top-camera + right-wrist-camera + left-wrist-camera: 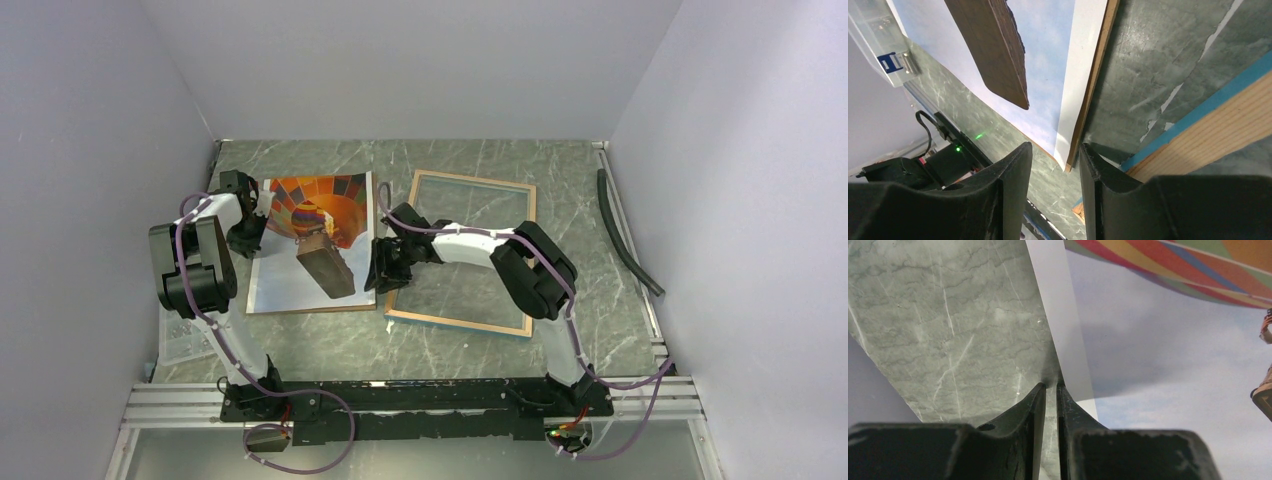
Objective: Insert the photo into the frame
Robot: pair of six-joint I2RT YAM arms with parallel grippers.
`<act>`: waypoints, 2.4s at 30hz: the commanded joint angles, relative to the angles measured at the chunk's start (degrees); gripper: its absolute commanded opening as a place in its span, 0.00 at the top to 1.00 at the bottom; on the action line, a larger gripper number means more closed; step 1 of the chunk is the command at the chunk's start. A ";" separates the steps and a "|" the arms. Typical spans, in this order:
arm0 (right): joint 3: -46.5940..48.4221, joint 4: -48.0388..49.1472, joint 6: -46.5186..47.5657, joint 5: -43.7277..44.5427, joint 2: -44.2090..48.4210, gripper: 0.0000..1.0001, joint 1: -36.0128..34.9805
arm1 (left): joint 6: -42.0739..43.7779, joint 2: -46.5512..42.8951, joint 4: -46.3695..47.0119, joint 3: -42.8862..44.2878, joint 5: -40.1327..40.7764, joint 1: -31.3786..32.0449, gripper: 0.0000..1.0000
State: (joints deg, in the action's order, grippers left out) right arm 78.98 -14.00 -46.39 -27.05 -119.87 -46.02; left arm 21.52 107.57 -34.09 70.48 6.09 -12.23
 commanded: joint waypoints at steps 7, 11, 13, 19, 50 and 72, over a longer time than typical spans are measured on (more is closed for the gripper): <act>5.52 -3.04 2.80 2.09 1.64 0.59 -0.61 | -0.95 -2.01 -0.44 -0.91 -2.57 0.45 0.80; 5.57 -3.01 2.69 1.98 1.52 0.59 -0.73 | -0.89 -2.17 -0.49 -0.90 -2.60 0.45 0.81; 5.28 -3.53 3.17 2.58 1.57 0.58 -0.74 | -0.80 -2.33 -0.62 -0.93 -2.73 0.45 0.81; 4.14 -5.24 4.65 4.61 1.62 0.50 -0.73 | -0.77 -2.45 -0.61 -0.89 -2.72 0.45 0.81; 8.82 -5.47 4.47 2.60 0.09 0.55 -2.39 | -0.62 -3.19 -0.32 -1.64 -3.10 0.46 0.85; 11.02 -8.42 5.02 0.61 -2.85 0.53 -2.69 | -0.42 -3.35 -0.25 -2.13 -3.53 0.45 0.89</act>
State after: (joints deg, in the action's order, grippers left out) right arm 90.02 -24.05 -40.07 -24.25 -121.95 -48.64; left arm 21.52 106.30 -33.39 68.71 5.15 -12.21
